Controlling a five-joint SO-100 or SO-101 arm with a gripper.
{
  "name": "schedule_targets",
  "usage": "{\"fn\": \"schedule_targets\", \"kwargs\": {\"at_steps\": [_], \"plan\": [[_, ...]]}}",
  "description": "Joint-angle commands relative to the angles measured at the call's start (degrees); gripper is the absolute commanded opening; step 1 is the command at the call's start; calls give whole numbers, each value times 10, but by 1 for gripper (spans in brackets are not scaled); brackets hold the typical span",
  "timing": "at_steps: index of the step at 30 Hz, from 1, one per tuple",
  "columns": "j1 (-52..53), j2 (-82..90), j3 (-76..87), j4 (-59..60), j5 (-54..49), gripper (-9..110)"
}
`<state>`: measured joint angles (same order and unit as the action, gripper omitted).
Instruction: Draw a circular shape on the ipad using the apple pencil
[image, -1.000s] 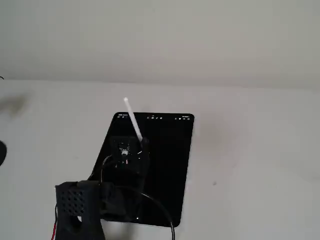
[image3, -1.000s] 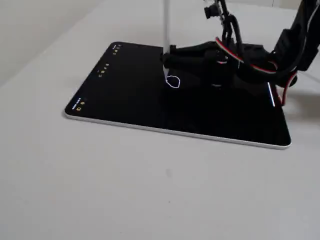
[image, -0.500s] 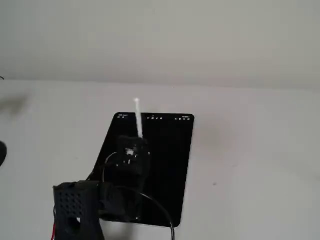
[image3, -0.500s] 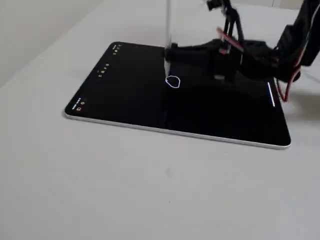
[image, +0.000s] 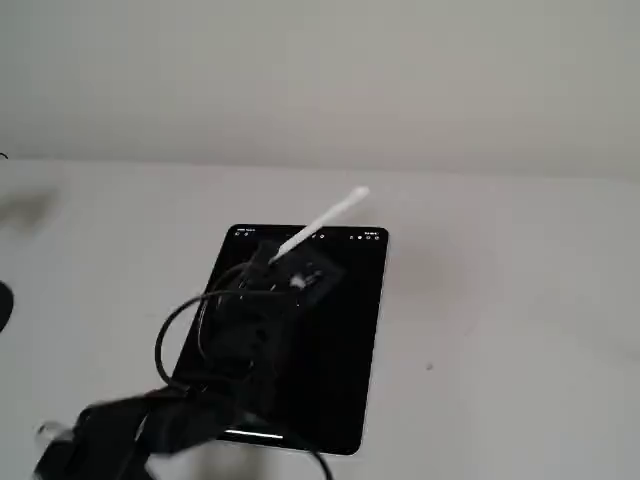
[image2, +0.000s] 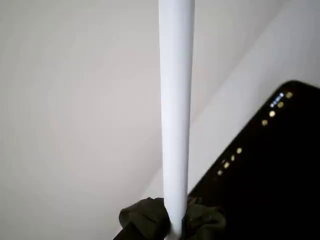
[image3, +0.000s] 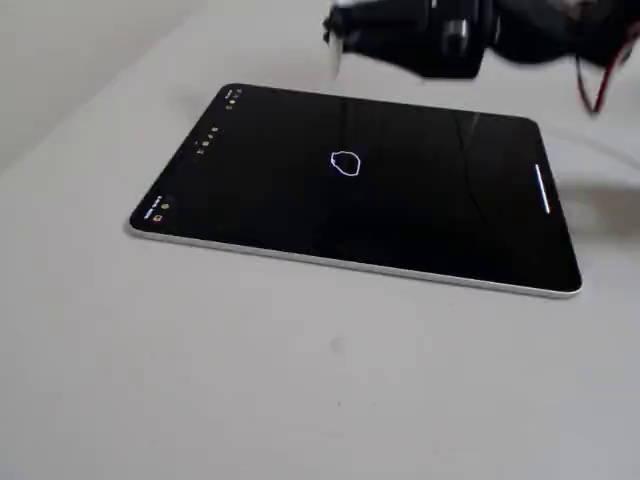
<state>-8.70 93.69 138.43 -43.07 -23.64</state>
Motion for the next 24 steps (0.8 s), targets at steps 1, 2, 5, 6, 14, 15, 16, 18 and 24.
{"fn": "schedule_targets", "kwargs": {"at_steps": [1, 2, 5, 6, 14, 15, 16, 18, 24], "plan": [[28, 204, 0, 221, 115, 0], [33, 236, 0, 262, 133, 0], [47, 327, 0, 375, 177, 0], [52, 354, 1, 410, 186, 0], [100, 597, 89, 575, 213, 0], [104, 628, 100, 596, 213, 0], [107, 657, 113, 615, 213, 0], [113, 720, 142, 646, 211, 0], [114, 870, 206, 743, 201, 0]]}}
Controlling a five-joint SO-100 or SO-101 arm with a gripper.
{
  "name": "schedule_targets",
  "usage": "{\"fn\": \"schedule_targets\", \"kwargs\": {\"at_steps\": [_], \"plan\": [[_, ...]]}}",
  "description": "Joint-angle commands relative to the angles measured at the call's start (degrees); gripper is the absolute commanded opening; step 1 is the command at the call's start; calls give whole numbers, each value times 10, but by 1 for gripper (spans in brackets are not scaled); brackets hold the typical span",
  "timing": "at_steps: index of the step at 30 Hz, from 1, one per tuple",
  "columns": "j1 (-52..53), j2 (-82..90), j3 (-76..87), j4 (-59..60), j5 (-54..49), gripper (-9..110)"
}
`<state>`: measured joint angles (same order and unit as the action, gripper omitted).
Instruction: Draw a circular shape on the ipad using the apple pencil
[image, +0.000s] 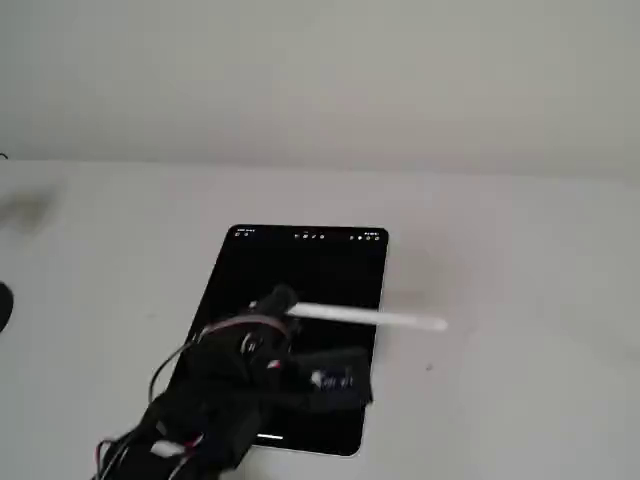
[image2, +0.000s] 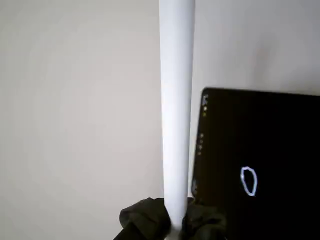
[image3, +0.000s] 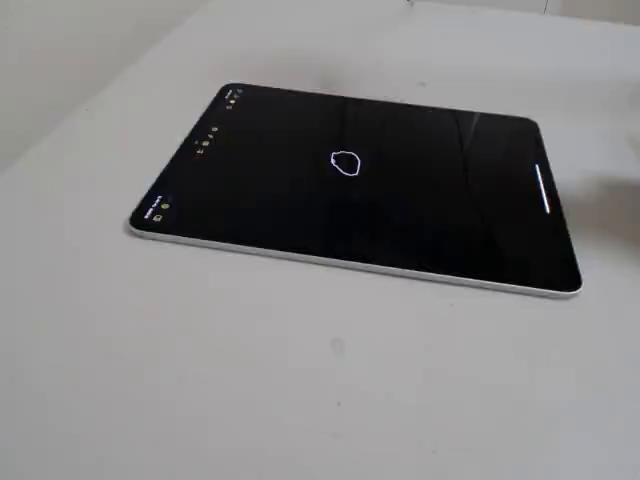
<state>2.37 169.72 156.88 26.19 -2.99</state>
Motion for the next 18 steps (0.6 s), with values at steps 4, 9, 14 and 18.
{"fn": "schedule_targets", "kwargs": {"at_steps": [4, 9, 14, 18], "plan": [[-18, 207, 70, 118, -21, 0], [-35, 207, 97, 164, -21, 0], [-92, 207, 135, 192, 1, 0], [-113, 207, 156, 219, 21, 0]]}}
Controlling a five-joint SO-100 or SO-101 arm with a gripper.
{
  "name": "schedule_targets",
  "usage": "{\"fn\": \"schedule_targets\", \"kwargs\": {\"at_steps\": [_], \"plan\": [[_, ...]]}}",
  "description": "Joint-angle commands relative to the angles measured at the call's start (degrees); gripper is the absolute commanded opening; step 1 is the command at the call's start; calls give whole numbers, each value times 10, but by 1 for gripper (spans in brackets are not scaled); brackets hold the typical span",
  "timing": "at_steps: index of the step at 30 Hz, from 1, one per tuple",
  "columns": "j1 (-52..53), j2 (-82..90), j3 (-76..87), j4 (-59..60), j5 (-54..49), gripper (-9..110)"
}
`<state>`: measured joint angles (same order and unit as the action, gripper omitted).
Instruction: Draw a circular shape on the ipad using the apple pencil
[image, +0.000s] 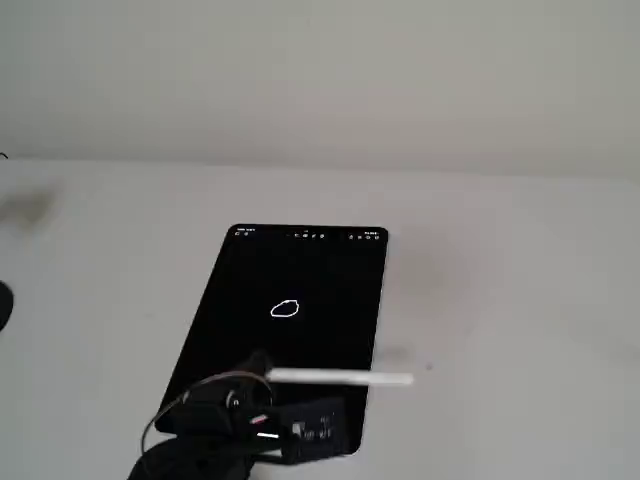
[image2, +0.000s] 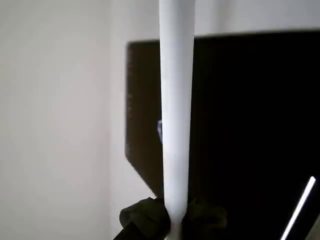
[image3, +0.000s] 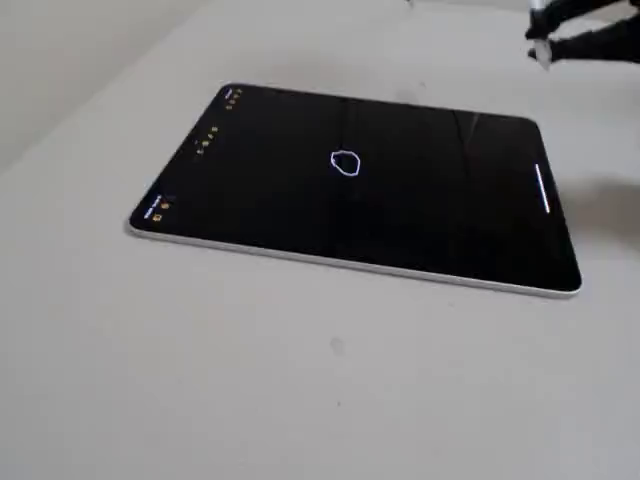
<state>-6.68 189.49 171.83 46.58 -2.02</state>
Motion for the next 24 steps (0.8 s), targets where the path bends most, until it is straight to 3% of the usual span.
{"fn": "schedule_targets", "kwargs": {"at_steps": [1, 24], "plan": [[-25, 10, 17, 18, 11, 0], [-50, 10, 59, 44, 2, 0]]}}
